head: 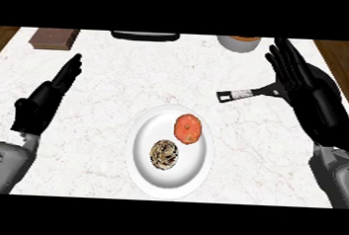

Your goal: Pick the cupcake from the plate and place it in the pan

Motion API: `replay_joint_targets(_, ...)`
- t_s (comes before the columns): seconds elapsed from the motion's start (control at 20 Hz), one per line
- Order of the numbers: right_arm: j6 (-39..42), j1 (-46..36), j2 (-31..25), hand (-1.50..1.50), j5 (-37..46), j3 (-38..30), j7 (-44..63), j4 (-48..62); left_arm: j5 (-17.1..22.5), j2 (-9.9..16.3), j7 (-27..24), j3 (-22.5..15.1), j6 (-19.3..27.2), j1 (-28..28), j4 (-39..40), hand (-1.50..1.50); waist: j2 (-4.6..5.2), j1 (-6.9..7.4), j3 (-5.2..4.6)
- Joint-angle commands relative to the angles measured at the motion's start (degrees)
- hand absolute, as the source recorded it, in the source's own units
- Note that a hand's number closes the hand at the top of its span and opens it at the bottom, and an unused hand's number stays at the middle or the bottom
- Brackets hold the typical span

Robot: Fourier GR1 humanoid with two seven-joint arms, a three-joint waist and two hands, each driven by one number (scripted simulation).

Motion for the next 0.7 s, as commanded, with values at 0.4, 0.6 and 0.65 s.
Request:
replay_joint_targets(0.4,-9.2,0.0,5.3,1.5,13.9,7.6,-1.6,2.6,9.2,-9.1,5.0,6.8,7.1,6.2,-2.6,0.0,3.2,0.69,1.3)
replay_joint_targets(0.6,-7.7,15.3,-0.3,-1.5,19.5,13.0,-6.6,-6.4,9.2,-9.4,6.2,7.6,7.9,6.5,-3.3,0.0,3.04,-0.87,1.37)
replay_joint_targets(0.65,-7.8,13.1,-1.8,-1.5,20.7,11.2,-3.7,-5.3,8.8,-9.6,8.0,7.8,8.7,4.9,-4.0,0.0,3.19,-0.27,1.35)
